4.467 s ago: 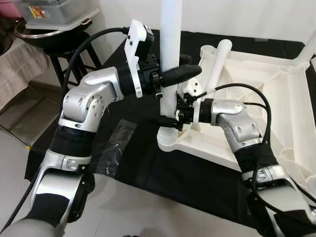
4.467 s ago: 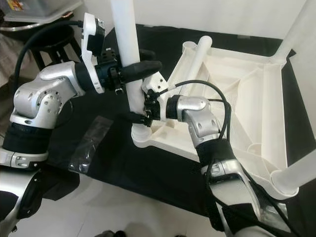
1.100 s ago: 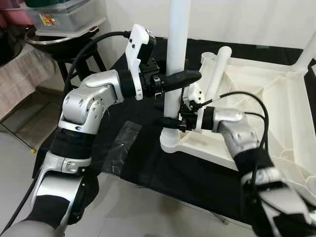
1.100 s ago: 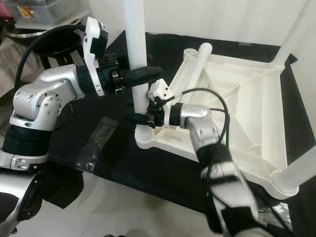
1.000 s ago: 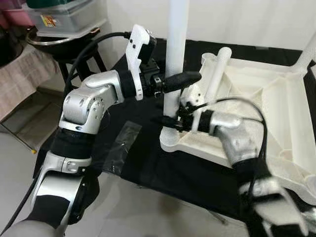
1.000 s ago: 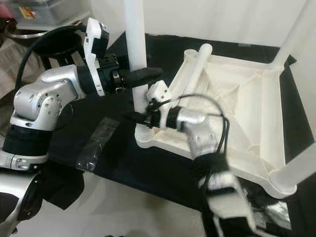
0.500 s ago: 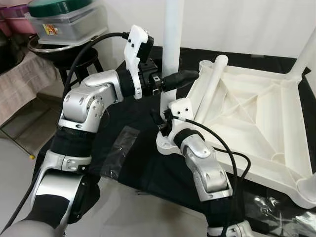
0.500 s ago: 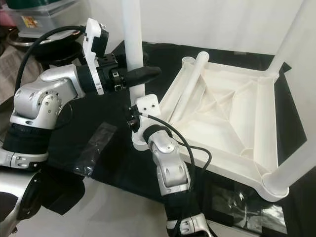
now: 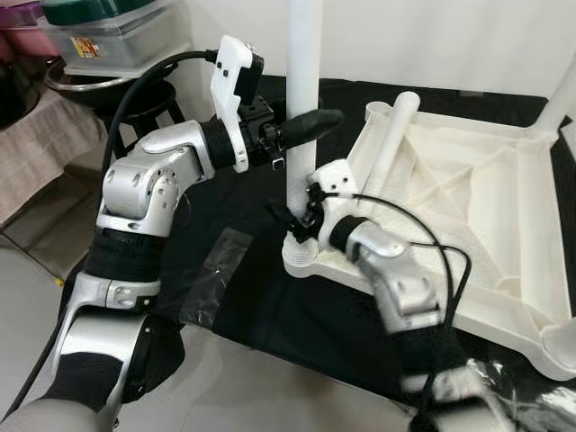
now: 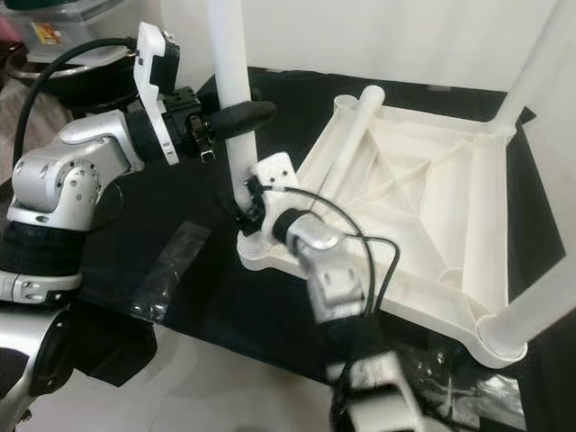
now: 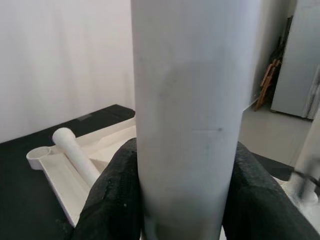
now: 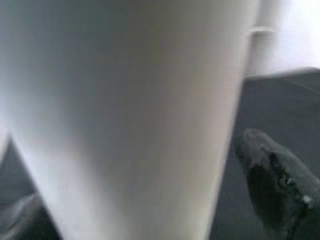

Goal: Building children table

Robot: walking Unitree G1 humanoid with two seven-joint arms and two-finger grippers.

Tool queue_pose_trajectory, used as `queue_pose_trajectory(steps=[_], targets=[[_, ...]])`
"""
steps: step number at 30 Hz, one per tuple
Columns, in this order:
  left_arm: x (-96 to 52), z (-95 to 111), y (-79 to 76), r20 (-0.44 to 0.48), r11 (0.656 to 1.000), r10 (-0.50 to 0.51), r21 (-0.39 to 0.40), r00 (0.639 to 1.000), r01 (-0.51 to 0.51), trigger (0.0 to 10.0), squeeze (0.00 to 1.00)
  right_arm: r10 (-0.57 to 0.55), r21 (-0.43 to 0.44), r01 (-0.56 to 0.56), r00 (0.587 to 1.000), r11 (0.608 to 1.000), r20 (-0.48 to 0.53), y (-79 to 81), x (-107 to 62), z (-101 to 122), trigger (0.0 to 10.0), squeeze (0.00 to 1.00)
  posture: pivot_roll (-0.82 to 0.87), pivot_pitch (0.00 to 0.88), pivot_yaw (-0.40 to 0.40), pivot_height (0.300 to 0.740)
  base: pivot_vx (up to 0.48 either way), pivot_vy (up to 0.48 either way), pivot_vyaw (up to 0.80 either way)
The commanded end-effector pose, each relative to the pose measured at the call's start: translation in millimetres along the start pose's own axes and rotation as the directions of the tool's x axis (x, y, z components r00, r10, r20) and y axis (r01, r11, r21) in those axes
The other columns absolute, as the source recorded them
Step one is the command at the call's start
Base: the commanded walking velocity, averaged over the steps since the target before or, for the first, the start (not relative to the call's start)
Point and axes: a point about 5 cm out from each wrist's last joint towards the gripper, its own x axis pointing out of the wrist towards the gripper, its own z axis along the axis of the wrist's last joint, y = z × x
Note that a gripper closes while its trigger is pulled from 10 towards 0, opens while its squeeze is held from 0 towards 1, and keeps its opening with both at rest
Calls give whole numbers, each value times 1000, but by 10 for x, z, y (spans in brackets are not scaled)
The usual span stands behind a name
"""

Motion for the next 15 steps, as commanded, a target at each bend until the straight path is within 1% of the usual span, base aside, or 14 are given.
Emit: queue_pose_trajectory(steps=[1, 2, 3, 4, 5, 7, 8, 10, 11, 12, 13, 14, 15], targets=[[71, -85, -88, -30, 997, -73, -26, 997, 73, 0, 0, 95, -15, -95, 995, 995, 15, -19, 5, 32, 10000, 745, 48, 120, 47, 740, 0, 0, 0], [71, -85, -88, -30, 997, -73, -26, 997, 73, 0, 0, 95, -15, -95, 995, 995, 15, -19, 5, 32, 10000, 745, 48, 120, 47, 740, 0, 0, 0], [71, -88, -90, -30, 997, -75, -26, 997, 74, 0, 0, 109, -23, -109, 994, 994, 0, -70, 0, 25, 10000, 0, 48, 120, 47, 740, 0, 0, 0], [72, -89, -94, -31, 997, -77, -26, 997, 76, 0, 0, 137, -39, -138, 990, 990, -13, -111, -7, 20, 10000, 0, 48, 120, 47, 740, 0, 0, 0], [72, -89, -94, -31, 997, -77, -26, 997, 76, 0, 0, 137, -39, -138, 990, 990, -13, -111, -7, 20, 10000, 0, 48, 120, 47, 740, 0, 0, 0], [66, -83, -99, -33, 996, -83, -25, 996, 82, 0, 0, 242, -47, -244, 969, 969, -39, -152, -10, 9, 10000, 0, 59, 118, 51, 740, 0, 0, 0], [66, -83, -99, -33, 996, -83, -25, 996, 82, 0, 0, 242, -47, -244, 969, 969, -39, -152, -10, 9, 10000, 0, 59, 118, 51, 740, 0, 0, 0], [59, -78, -100, -36, 996, -87, -25, 996, 86, 0, 0, 304, -42, -305, 952, 951, -43, -173, 0, 8, 10000, 0, 62, 119, 51, 740, 0, 0, 0], [58, -76, -102, -37, 996, -89, -25, 995, 88, 0, 0, 323, -22, -324, 945, 946, -42, -181, 18, -2, 10000, 0, 65, 121, 54, 740, 0, 0, 0], [58, -76, -102, -37, 996, -89, -25, 995, 88, 0, 0, 323, -22, -324, 945, 946, -42, -181, 18, -2, 10000, 0, 65, 121, 54, 740, 0, 0, 0], [58, -75, -106, -38, 996, -92, -25, 995, 91, 0, 0, 340, -4, -340, 940, 940, -41, -196, 36, -23, 471, 0, 68, 120, 51, 740, 0, 0, 0], [58, -74, -109, -39, 995, -93, -24, 995, 92, 0, 0, 354, 15, -354, 934, 935, -40, -203, 48, -44, 0, 0, 69, 121, 51, 740, 0, 0, 0], [58, -74, -109, -39, 995, -93, -24, 995, 92, 0, 0, 354, 15, -354, 934, 935, -40, -203, 48, -44, 0, 0, 69, 121, 51, 740, 0, 0, 0]])
